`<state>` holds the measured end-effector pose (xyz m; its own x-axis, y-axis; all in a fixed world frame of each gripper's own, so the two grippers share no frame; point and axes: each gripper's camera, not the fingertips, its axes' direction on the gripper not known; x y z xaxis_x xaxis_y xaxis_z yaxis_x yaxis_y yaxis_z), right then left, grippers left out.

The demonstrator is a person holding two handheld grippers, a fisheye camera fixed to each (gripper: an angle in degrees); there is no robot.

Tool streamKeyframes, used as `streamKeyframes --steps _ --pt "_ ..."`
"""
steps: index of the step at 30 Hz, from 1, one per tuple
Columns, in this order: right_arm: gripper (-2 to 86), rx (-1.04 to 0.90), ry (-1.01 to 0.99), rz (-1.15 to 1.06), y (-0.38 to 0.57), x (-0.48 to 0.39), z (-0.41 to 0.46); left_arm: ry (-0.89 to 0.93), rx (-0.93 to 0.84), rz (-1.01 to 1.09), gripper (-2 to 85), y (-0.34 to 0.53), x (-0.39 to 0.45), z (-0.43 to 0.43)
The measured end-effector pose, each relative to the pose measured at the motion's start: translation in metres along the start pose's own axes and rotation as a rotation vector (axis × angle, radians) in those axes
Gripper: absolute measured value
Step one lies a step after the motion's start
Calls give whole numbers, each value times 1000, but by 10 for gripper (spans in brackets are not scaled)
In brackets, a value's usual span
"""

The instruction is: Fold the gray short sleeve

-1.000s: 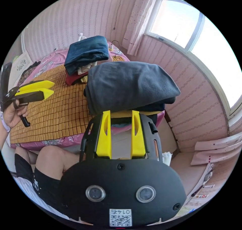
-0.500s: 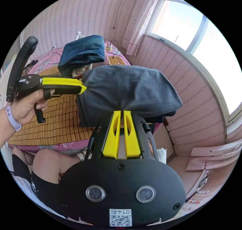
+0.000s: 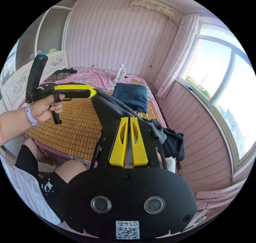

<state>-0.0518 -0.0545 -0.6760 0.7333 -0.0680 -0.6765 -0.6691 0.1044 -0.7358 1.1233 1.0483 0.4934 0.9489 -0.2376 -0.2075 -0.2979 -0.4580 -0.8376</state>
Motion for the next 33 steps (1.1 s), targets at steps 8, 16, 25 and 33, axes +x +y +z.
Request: streamKeyframes --steps 8,16,25,33 --pt "3 193 -276 -159 -86 -155 0 -242 213 -83 -9 70 -80 -215" --pt "9 170 -357 -154 -89 -259 59 -176 175 -61 2 155 -118 -286" --pt "54 -356 -419 -146 34 -306 235 -264 -298 -470 58 416 -193 -204" --pt "74 -360 -573 -293 18 -401 300 -355 -368 -503 55 495 -244 -194"
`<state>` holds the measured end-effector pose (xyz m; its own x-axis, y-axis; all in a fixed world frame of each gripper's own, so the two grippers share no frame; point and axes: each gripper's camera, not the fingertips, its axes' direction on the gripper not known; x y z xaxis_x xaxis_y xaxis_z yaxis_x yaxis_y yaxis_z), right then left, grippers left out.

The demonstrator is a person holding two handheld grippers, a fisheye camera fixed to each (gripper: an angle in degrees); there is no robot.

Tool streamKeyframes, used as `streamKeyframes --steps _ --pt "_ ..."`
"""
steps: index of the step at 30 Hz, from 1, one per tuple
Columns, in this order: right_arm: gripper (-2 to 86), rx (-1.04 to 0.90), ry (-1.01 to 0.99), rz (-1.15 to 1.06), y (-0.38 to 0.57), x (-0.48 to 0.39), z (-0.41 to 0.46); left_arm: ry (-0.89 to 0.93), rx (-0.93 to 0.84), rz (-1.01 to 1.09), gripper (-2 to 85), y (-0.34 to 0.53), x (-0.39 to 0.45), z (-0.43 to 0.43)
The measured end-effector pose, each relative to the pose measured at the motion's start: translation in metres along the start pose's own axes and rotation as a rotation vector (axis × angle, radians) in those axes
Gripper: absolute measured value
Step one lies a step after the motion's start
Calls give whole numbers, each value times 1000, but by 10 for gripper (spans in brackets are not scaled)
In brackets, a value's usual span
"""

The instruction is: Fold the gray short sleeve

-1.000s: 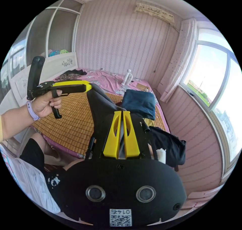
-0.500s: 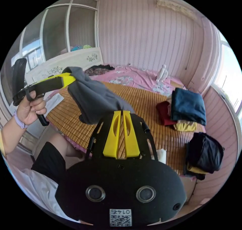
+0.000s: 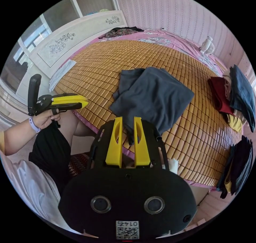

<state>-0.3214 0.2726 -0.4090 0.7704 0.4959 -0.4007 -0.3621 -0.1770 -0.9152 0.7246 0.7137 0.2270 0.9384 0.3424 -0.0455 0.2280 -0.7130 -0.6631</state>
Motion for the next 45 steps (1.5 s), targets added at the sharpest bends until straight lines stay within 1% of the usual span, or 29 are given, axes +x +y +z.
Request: streamKeyframes --steps 3,7,8,9,10,11,13,15,16,18,19,21,22,23,24,25,27,29,32,35,37,39,40,41,43,45 --pt "90 -10 1 -99 -28 -26 41 -2 15 10 59 -7 -10 21" --pt "84 -59 22 -141 -40 -39 99 10 7 -9 61 -16 -24 45" --pt "62 -64 26 -135 -38 -36 114 8 7 1 62 -18 -28 52" --pt "29 -8 14 -121 -32 -28 114 1 4 10 63 -20 -31 59" --pt "26 -18 20 -109 -30 -23 115 -2 2 13 63 -20 -33 62" --pt "19 -27 1 -77 -26 -10 112 -4 2 16 65 -22 -35 67" --pt "14 99 -89 -13 -7 17 91 2 9 27 70 -24 -38 75" --pt "13 281 -196 126 25 66 59 -8 12 55 81 -30 -37 88" --pt "13 328 -202 171 35 78 52 -17 9 63 83 -32 -36 92" --pt "14 492 -169 338 78 123 35 -55 -41 71 82 -41 -33 113" --pt "15 524 -153 370 89 132 34 -68 -58 70 79 -44 -33 118" --pt "14 590 -108 527 130 164 40 -125 -96 84 43 -49 -33 132" --pt "14 595 -125 585 140 174 43 -124 -102 96 28 -50 -34 133" --pt "14 621 -197 686 158 192 48 -68 -122 101 10 -53 -37 134" --pt "14 669 -242 740 173 205 51 -57 -122 72 3 -58 -43 129" --pt "14 690 -242 766 180 210 52 -56 -104 72 1 -60 -46 125" --pt "14 733 -224 836 199 222 55 -19 -6 63 -4 -76 -57 100" --pt "14 750 -269 866 210 229 61 -9 70 59 -6 -97 -62 79" --pt "15 759 -260 929 225 233 69 30 195 78 -8 -146 -61 53" --pt "15 757 -259 1007 238 237 79 83 269 20 -9 -198 -61 54" --pt "15 741 -255 1049 244 239 83 71 236 -20 -9 -220 -66 76" --pt "15 710 -223 1103 252 242 88 2 78 -64 -9 -229 -72 120" --pt "15 706 -225 1109 253 243 89 -7 47 -75 -9 -228 -74 128" --pt "15 696 -237 1115 255 245 91 4 25 -83 -9 -222 -76 138" --pt "15 680 -257 1116 255 247 95 73 34 -56 -9 -208 -77 142" --pt "15 679 -246 1115 256 247 94 71 27 32 -8 -185 -71 133"
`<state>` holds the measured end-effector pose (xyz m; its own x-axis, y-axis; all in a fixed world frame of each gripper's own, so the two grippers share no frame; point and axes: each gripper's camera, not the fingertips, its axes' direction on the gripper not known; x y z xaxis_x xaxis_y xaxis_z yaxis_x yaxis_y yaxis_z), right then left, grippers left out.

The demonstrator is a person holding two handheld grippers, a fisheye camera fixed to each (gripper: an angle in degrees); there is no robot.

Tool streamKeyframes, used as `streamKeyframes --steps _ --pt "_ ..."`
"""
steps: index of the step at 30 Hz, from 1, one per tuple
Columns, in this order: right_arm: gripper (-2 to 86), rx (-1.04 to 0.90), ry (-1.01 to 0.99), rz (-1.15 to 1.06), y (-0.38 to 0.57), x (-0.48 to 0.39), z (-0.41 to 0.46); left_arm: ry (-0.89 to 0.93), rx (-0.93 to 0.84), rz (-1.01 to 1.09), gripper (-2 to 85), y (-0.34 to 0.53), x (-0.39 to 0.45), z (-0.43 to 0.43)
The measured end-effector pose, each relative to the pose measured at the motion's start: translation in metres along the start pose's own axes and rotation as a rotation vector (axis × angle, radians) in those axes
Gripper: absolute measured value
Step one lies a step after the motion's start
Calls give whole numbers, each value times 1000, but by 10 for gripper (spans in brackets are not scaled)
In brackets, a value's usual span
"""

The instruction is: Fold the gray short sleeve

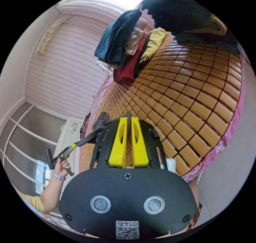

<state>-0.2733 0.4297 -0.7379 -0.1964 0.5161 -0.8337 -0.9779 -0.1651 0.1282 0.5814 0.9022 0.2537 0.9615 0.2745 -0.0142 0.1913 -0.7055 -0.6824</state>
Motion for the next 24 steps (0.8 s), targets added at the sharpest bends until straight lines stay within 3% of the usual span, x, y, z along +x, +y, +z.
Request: streamKeyframes --steps 5,11,17,22,24 --pt "15 28 -7 -3 3 -3 -5 -103 -52 139 -9 76 10 -35" --pt "16 19 9 -18 6 -15 -7 -84 -217 -154 -1 159 -33 -15" --pt "20 41 6 -14 6 -28 -16 -90 -182 -127 72 150 -28 -2" --pt "37 20 37 -41 2 -48 -16 -137 -241 -36 63 128 -20 33" --pt "64 -57 150 -205 -4 -81 -13 -158 -278 7 47 125 -17 45"
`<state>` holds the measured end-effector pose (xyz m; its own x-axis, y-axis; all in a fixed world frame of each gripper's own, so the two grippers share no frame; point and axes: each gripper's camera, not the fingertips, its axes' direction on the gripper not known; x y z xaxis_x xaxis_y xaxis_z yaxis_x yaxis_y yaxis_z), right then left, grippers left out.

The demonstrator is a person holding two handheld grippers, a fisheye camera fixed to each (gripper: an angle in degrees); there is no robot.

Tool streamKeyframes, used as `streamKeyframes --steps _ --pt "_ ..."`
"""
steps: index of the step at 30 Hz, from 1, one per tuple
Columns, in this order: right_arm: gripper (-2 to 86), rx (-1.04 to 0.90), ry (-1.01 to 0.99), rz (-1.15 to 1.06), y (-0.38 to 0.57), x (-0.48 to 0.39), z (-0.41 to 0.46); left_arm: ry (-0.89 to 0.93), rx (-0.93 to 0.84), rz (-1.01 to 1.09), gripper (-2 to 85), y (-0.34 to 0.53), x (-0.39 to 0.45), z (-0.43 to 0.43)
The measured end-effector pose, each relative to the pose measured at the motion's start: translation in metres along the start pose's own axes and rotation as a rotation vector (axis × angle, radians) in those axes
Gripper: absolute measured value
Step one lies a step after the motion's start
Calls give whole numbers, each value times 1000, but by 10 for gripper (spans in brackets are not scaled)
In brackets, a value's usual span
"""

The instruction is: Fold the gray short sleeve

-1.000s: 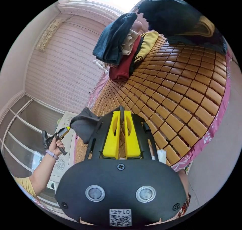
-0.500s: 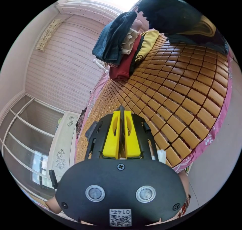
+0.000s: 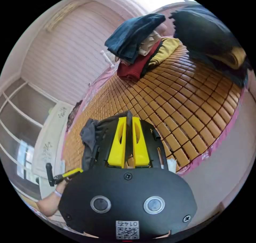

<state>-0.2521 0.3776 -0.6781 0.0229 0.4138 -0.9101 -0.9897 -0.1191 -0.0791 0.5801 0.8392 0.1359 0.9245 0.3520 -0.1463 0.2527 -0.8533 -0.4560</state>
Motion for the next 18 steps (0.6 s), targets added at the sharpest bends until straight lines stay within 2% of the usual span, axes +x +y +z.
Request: streamKeyframes --steps 1,3,6,13,18 --pt "71 -26 24 -58 -4 -10 -1 -2 21 17 46 0 1 -2" --pt "90 -56 247 -265 -10 -47 -3 -6 19 0 45 1 -3 -3" --pt "96 -64 429 -339 -14 -63 2 8 35 -16 45 6 -11 -7" --pt "85 -127 428 -277 -32 -63 13 -10 89 3 44 23 -24 -21" --pt "29 -171 402 -248 -41 -68 17 28 83 -22 18 35 -47 -36"
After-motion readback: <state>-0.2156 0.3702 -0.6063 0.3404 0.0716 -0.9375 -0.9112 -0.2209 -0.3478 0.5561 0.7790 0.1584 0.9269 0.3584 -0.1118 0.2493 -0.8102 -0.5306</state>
